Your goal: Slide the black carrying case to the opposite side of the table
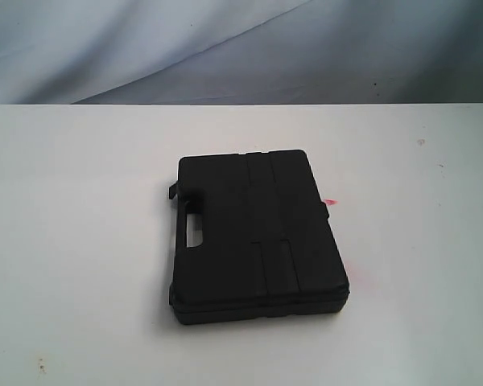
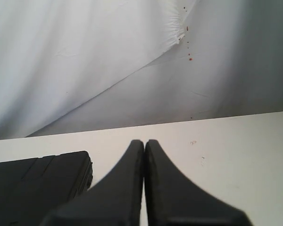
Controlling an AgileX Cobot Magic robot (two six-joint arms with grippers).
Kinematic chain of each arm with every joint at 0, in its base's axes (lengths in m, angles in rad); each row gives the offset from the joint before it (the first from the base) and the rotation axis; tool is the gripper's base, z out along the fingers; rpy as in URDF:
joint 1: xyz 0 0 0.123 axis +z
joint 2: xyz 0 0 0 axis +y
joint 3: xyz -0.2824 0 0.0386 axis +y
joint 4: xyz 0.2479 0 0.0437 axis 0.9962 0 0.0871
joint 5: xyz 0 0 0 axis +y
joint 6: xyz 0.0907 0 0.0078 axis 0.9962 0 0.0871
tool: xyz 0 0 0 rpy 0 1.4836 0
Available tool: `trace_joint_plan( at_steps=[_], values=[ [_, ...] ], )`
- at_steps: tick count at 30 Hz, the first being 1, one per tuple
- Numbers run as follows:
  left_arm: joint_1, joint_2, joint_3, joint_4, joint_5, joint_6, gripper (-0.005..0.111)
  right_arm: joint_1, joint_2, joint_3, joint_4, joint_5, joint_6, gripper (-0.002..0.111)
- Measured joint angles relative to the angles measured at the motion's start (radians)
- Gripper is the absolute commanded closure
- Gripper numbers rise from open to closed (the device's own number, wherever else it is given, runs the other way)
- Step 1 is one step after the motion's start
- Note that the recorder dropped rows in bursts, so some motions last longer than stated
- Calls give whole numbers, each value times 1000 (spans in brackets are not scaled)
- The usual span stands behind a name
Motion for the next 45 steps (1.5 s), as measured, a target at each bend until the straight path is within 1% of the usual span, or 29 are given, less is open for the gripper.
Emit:
trace_joint_plan(
  at_steps=[3,13,45],
  values=[
    [0,0,0,0,0,0,107,0,0,0,12,3,0,108],
    [0,0,0,0,0,0,107,0,0,0,75,18,-143,108],
    [0,0,0,0,0,0,107,0,0,0,79,37,-149,108]
  ],
)
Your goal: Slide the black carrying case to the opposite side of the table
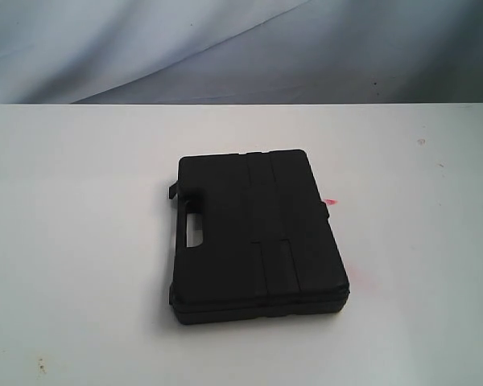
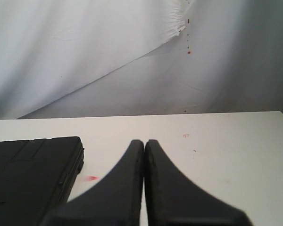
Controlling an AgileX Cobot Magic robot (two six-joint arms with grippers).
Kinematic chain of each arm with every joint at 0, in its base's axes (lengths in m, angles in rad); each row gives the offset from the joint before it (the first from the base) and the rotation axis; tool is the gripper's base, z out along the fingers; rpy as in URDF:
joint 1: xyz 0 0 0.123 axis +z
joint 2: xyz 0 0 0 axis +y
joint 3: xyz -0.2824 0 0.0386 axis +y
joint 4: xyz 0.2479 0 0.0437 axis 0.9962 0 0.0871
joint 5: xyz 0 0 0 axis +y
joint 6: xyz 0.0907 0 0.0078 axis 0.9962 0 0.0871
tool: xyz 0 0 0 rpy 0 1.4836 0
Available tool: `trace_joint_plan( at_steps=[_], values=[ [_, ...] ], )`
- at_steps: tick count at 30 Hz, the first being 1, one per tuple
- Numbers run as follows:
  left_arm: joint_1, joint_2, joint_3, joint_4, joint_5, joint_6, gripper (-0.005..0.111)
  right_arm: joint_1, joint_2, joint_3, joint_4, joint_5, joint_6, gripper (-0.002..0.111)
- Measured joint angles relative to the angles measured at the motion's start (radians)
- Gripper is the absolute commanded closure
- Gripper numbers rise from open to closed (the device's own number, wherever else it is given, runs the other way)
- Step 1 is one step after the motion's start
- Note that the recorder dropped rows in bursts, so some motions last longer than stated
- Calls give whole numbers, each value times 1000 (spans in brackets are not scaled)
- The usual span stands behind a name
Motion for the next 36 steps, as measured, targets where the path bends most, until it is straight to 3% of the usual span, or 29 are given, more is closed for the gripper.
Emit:
trace_joint_plan(
  at_steps=[36],
  values=[
    [0,0,0,0,-25,0,107,0,0,0,0,2,-2,108]
  ],
)
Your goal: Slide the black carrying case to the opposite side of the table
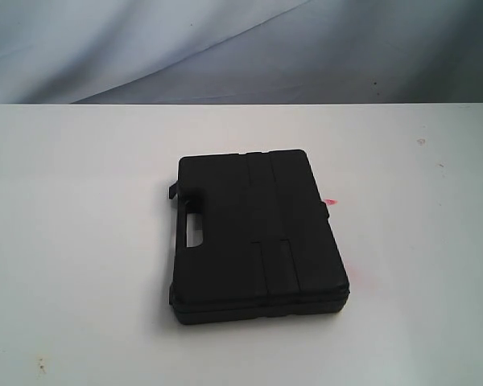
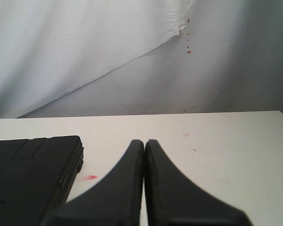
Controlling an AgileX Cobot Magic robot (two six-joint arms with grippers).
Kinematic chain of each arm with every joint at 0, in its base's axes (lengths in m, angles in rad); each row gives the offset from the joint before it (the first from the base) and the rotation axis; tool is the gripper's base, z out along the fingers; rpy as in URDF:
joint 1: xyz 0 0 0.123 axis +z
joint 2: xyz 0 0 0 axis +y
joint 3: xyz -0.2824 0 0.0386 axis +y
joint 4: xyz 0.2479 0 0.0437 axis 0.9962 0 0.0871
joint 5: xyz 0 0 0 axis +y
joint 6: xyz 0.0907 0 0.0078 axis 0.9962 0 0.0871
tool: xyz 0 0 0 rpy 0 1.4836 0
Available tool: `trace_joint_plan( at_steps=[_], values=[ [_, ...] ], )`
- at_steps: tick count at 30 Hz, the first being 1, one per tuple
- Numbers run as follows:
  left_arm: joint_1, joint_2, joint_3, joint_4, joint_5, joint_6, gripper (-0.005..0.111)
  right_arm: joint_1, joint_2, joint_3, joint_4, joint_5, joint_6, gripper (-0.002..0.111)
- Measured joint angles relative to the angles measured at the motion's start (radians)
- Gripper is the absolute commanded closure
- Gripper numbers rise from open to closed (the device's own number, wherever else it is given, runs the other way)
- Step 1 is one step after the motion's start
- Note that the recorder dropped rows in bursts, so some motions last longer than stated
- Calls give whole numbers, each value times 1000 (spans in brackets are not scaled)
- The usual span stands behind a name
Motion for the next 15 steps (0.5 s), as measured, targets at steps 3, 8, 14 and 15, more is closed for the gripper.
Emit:
trace_joint_plan(
  at_steps=[3,8,14,15],
  values=[
    [0,0,0,0,-15,0,107,0,0,0,0,0,0,108],
    [0,0,0,0,-15,0,107,0,0,0,0,0,0,108],
    [0,0,0,-37,-19,0,107,0,0,0,0,2,0,108],
    [0,0,0,-57,-24,0,107,0,0,0,0,2,0,108]
  ],
)
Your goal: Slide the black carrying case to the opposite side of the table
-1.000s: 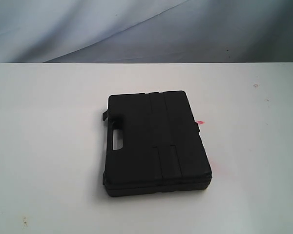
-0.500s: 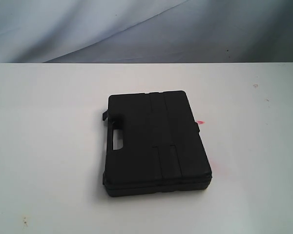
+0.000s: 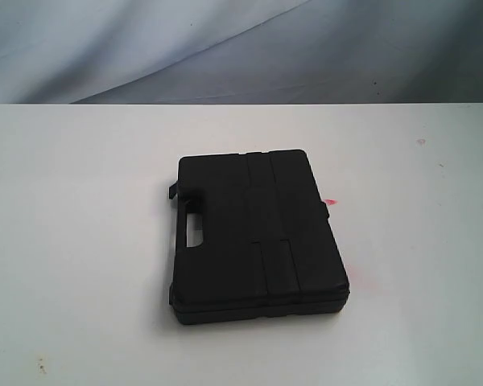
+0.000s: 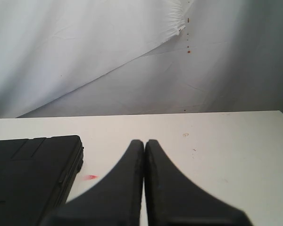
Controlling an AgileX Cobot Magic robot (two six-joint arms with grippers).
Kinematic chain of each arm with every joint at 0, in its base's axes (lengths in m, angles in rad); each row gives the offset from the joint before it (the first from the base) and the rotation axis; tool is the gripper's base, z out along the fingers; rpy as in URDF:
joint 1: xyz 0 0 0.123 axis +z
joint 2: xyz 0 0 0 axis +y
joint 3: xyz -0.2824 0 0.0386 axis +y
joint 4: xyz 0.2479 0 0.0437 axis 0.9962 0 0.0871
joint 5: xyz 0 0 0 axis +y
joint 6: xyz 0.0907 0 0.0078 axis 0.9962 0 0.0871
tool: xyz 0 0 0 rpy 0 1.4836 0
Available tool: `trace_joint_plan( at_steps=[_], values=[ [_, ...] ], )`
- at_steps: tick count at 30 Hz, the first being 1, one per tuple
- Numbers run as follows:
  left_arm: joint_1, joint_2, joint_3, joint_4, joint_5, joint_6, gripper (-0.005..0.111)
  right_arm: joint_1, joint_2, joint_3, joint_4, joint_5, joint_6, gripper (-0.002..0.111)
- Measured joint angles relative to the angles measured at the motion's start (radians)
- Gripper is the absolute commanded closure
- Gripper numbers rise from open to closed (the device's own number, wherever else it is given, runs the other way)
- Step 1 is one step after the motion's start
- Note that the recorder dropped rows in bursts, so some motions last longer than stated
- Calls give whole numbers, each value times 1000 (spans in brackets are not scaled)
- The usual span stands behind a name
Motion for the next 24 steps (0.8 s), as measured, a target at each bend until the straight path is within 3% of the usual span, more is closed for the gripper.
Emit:
trace_joint_plan(
  at_steps=[11,24],
  values=[
    [0,0,0,-280,-64,-88,107,0,0,0,0,0,0,108],
    [0,0,0,-364,-19,-161,107,0,0,0,0,0,0,108]
  ],
)
